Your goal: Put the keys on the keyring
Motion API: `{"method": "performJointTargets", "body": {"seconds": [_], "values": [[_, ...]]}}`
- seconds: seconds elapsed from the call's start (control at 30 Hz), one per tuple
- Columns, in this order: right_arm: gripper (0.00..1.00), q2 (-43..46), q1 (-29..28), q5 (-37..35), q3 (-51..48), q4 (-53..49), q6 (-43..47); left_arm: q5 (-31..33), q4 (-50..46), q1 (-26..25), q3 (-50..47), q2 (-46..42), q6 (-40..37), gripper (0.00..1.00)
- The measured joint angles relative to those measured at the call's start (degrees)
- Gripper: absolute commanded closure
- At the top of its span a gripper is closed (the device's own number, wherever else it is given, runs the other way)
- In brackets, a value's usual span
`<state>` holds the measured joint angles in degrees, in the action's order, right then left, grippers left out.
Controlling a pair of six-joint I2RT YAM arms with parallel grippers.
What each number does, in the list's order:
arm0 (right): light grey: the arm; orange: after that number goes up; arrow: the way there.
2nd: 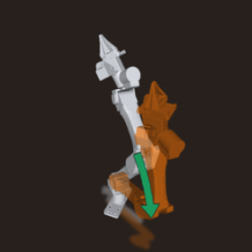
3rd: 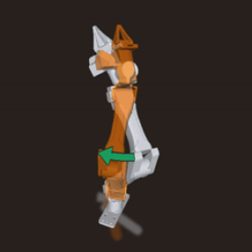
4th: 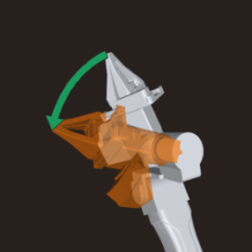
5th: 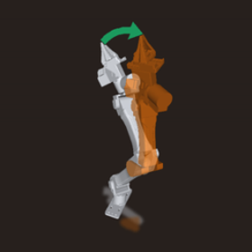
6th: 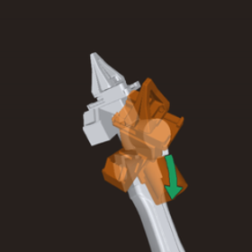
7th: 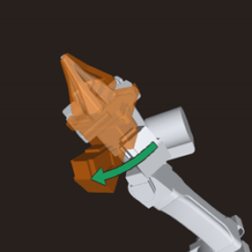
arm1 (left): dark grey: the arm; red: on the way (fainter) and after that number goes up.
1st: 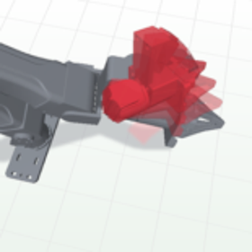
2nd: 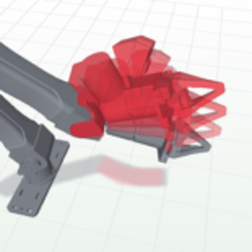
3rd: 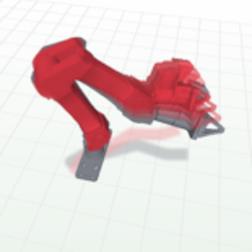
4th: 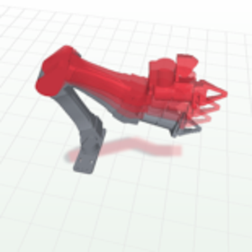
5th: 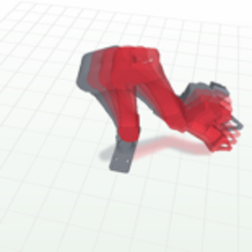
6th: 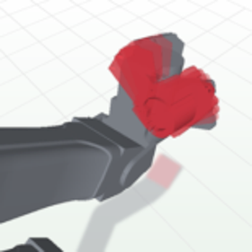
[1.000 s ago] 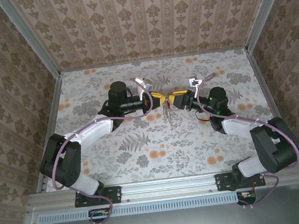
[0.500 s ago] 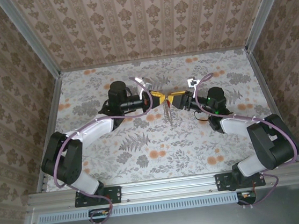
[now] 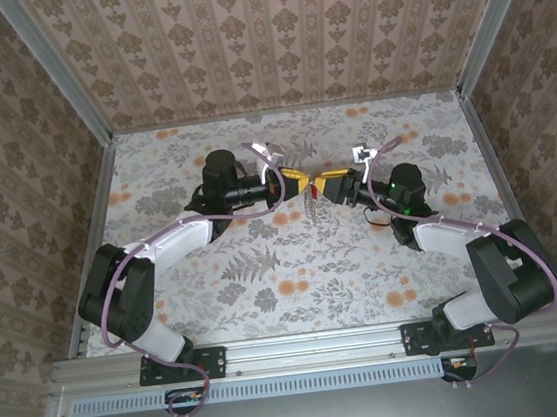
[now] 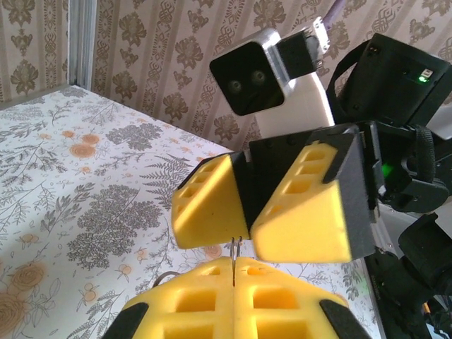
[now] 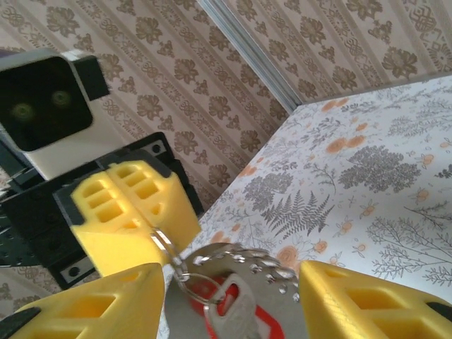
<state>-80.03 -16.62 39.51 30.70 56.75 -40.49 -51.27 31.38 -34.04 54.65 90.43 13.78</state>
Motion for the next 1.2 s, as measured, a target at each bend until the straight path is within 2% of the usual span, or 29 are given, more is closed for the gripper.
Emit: {"method": "performJointTargets", "body": {"seconds": [0.33, 0.77, 1.2], "values": [[0.45, 1.29, 0.26, 1.27, -0.22, 0.55, -0.07, -0.24, -0.02, 0.02, 0.04, 0.98, 0.17, 1.00], [0.49, -2.99, -0.42, 2.82, 0.55, 3.10, -0.33, -0.72, 0.00, 0.02, 0.13, 1.03, 0.48, 1.00], [0.78, -4.37, -0.52, 4.26, 1.25, 4.24, -1.40, -1.05, 0.00, 0.02, 0.20, 1.84, 0.85, 1.00]]}}
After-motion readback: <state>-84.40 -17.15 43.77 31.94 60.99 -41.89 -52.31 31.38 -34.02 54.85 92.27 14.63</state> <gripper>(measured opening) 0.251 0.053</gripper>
